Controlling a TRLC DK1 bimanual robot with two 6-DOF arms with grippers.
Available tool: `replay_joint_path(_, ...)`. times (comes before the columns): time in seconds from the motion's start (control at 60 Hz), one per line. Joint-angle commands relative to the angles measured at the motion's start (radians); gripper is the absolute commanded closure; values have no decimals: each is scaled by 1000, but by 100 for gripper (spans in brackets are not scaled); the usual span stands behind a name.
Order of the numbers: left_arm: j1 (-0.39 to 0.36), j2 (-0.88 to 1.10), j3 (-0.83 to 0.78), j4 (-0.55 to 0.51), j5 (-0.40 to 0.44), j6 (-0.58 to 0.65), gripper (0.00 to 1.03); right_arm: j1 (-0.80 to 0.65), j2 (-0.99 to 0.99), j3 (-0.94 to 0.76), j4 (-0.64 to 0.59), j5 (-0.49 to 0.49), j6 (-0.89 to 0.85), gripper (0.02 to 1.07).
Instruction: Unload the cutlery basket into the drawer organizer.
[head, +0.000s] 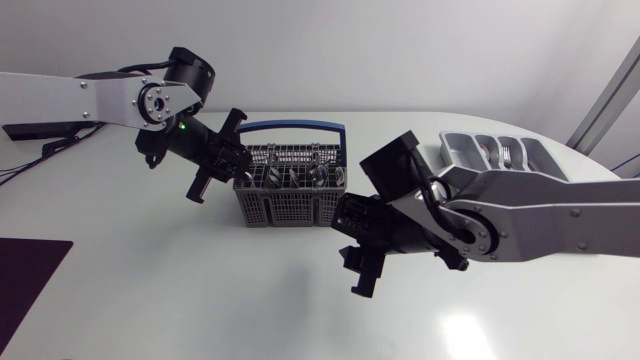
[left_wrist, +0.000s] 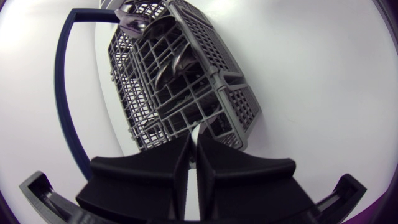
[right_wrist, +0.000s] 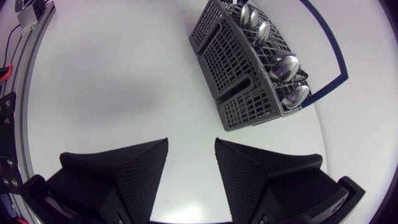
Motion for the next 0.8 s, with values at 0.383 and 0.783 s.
replay_joint_path(0.383,7,-73,28,-6,18,45,99,20,-33,-18,1,14,29,50)
replay_joint_path(0.783,4,-133,20,-30,13,51,99,33,-59,-29,-2,27,34,50)
